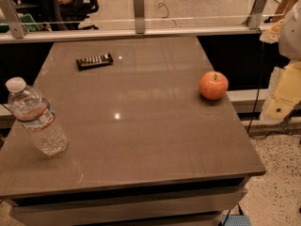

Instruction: Move water bottle near rxbar chocolate

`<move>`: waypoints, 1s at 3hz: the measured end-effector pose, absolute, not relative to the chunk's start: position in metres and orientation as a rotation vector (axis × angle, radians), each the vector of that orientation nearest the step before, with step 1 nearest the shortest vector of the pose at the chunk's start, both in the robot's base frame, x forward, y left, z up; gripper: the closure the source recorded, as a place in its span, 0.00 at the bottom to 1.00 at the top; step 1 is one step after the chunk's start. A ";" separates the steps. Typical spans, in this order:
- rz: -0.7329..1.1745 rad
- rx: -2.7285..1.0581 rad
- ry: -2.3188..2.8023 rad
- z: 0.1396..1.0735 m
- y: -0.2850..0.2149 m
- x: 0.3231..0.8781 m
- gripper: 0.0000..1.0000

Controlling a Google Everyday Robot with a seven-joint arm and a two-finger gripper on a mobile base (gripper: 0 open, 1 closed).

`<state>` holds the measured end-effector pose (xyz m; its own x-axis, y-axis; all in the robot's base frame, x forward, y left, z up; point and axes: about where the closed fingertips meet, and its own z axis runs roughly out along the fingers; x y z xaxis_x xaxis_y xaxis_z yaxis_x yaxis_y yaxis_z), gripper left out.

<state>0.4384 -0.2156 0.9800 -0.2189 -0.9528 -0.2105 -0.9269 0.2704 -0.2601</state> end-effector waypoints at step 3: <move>0.178 -1.673 2.080 0.985 -0.142 0.440 0.00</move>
Offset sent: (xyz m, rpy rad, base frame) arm 0.0157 0.0676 0.0141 0.3025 0.0126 0.1073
